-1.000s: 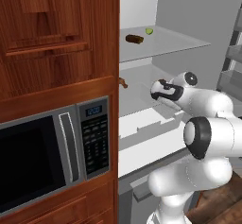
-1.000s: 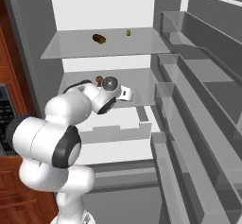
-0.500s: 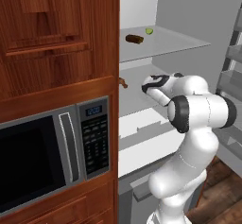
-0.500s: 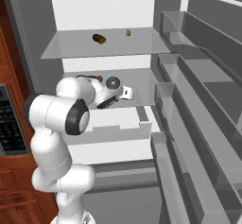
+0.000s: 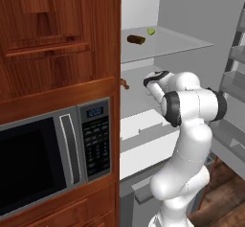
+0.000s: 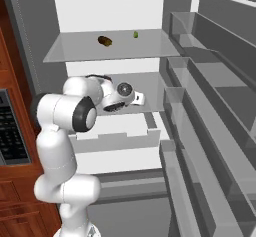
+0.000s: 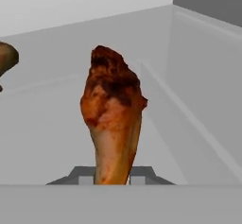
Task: Transport the chicken drumstick and sweet potato to the fridge. Place the chicken drumstick on the rack containing meat and place the sweet potato on the rack containing the vegetable, ensuring meats and vegetables are on different racks.
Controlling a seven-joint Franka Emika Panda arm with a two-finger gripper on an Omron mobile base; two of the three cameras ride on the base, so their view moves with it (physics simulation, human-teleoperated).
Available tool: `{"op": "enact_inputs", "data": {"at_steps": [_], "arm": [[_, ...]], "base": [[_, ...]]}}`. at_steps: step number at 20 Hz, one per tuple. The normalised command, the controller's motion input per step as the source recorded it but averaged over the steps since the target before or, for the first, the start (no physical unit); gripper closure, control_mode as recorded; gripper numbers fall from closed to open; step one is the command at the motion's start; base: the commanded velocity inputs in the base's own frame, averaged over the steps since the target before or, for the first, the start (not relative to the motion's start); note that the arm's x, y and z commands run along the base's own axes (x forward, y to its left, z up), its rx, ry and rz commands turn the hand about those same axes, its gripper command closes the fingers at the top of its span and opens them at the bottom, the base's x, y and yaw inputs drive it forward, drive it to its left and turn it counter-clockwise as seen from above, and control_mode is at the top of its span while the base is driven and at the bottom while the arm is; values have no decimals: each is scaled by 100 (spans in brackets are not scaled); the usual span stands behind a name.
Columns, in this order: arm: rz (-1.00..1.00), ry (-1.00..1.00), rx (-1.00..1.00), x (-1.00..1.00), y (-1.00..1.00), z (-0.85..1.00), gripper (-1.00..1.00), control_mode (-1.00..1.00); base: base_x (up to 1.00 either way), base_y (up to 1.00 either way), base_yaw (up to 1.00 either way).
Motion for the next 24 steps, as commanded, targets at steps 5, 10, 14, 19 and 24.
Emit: {"op": "enact_inputs", "data": {"at_steps": [5, 10, 14, 19, 24], "arm": [[0, -4, 0, 41, 0, -29, -100, -100], [0, -8, 0, -2, -2, -14, -100, -100], [0, -7, 0, -33, -3, 0, -100, -100], [0, -7, 1, -44, 0, 9, -100, -100], [-6, -1, 2, -65, 0, 31, -100, -100]], "base": [[0, 0, 0], [0, 0, 0], [0, 0, 0], [0, 0, 0], [0, 0, 0]]}}
